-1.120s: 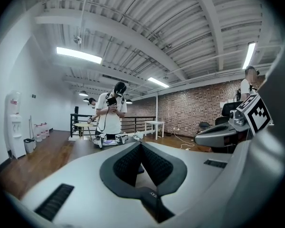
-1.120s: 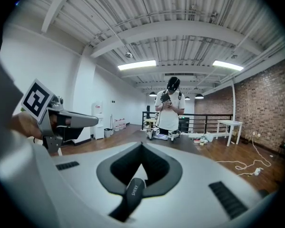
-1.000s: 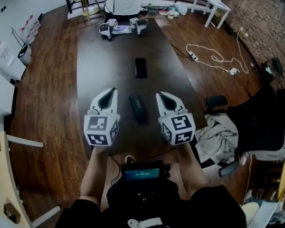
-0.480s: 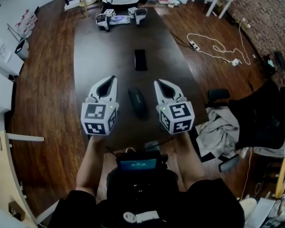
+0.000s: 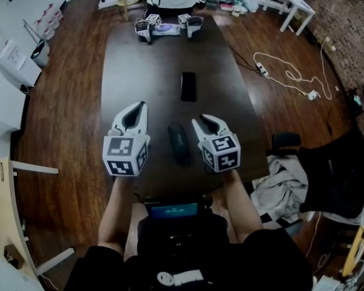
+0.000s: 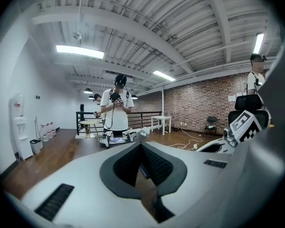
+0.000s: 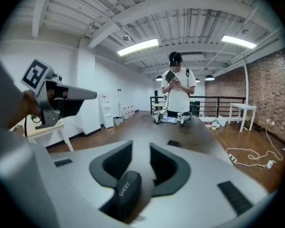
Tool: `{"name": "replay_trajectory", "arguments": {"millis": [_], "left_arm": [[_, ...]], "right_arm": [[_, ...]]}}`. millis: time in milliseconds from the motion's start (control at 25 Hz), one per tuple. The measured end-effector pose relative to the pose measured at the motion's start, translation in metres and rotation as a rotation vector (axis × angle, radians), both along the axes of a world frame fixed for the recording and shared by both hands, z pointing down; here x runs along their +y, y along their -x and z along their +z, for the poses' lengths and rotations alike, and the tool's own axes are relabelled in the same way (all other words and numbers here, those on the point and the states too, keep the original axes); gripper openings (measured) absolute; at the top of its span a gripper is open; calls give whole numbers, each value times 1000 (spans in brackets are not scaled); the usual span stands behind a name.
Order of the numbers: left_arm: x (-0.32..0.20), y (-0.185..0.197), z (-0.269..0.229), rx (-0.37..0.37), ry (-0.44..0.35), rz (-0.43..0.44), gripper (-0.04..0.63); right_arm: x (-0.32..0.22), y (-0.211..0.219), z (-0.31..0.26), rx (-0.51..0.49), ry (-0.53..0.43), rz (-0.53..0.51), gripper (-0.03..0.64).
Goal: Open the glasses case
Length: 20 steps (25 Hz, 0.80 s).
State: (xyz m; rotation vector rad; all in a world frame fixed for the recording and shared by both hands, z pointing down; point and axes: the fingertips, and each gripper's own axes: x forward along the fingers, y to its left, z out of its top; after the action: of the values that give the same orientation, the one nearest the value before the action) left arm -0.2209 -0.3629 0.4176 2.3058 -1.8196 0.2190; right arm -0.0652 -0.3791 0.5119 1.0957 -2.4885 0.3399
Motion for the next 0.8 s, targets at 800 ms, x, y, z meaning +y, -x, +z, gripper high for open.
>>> {"name": "replay_trajectory", "arguments": {"millis": [800], "left_arm": [[18,18,13,51,49,1,252]], "right_arm": [[27,68,206,33,580,-202,443]]}}
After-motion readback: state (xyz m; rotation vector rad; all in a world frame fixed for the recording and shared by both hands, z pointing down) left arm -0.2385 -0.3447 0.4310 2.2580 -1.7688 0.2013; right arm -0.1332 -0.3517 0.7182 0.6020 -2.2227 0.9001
